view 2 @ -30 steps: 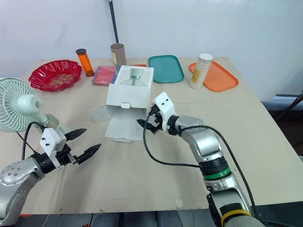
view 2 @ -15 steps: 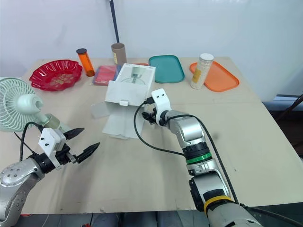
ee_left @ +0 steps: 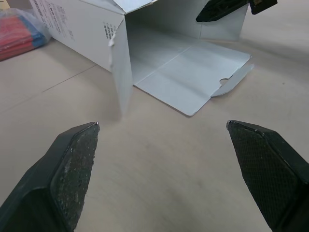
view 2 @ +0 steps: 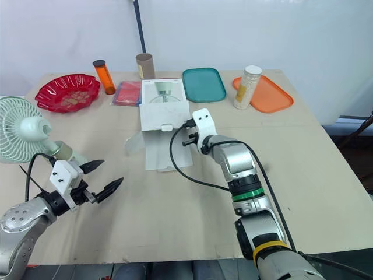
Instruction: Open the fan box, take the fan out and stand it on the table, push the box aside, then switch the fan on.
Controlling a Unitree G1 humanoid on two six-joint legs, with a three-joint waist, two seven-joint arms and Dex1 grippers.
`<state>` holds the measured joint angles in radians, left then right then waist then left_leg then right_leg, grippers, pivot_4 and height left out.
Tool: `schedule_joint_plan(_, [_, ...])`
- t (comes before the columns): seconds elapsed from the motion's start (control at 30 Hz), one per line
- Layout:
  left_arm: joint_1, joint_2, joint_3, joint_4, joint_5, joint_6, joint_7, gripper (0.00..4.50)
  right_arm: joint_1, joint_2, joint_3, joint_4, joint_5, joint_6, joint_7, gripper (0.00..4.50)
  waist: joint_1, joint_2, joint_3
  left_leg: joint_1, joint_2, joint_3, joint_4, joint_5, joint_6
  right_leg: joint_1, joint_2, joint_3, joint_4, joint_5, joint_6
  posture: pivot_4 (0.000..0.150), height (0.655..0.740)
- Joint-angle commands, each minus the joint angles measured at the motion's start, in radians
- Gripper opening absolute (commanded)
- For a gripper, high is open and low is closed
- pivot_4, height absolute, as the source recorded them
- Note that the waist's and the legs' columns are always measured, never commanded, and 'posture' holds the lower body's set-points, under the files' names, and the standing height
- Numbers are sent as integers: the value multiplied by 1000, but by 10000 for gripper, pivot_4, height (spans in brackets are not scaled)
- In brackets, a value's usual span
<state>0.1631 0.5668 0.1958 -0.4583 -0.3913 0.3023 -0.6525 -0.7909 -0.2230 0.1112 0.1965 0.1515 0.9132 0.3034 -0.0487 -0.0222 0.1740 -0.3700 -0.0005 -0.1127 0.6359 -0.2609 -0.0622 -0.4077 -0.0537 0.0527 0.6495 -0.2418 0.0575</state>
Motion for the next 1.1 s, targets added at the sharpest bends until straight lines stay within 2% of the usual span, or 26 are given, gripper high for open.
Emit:
schedule_joint_plan(0.03, [9, 1, 10, -39, 7, -25, 5, 45000, 14, -23, -15, -51, -2, 18, 10, 313, 0, 0, 0, 0, 0, 0, 0, 0, 0, 0, 0, 0, 0, 0, 0, 1500, 7400])
schedule_joint_plan(0.23, [19, 0, 1, -45, 11, -26, -2, 45000, 59, -111, -31, -165, 15, 88, 54, 313, 0, 0, 0, 0, 0, 0, 0, 0, 0, 0, 0, 0, 0, 0, 0, 1500, 7400])
schedule_joint_plan(0.37, [26, 3, -6, -40, 15, -37, -15, 45000, 111, -223, -29, -314, 71, 138, 167, 313, 3, 0, 0, -1, 0, 0, 0, 0, 0, 0, 0, 0, -1, 0, 1, 1500, 7400])
schedule_joint_plan(0.43, [27, 4, -7, -29, 18, -46, -25, 45000, 166, -318, -68, -427, 138, 175, 257, 313, 2, 1, 0, -1, 0, 0, 0, 0, 0, 0, 0, 0, -1, 0, 1, 1500, 7400])
schedule_joint_plan(0.53, [24, 4, -9, -14, 18, -57, -35, 45000, 239, -410, -146, -497, 197, 192, 320, 313, 3, 1, 1, -1, 0, 0, 0, 0, 1, 0, 0, 0, -2, -1, 1, 1500, 7400])
schedule_joint_plan(0.73, [14, 3, -34, 24, 29, -83, -57, 45000, 357, -506, -321, -475, 199, 193, 278, 313, 2, 1, 1, -1, 0, 0, 0, 0, 1, 1, 0, 0, -2, -1, 1, 1500, 7400])
schedule_joint_plan(1.1, [-31, 21, -53, 78, 38, -93, -110, 45000, 462, -545, -514, -401, 192, 222, 197, 313, 4, 1, 1, -1, 0, 1, 0, 0, 1, 1, 0, 1, -2, -1, 2, 1500, 7400])
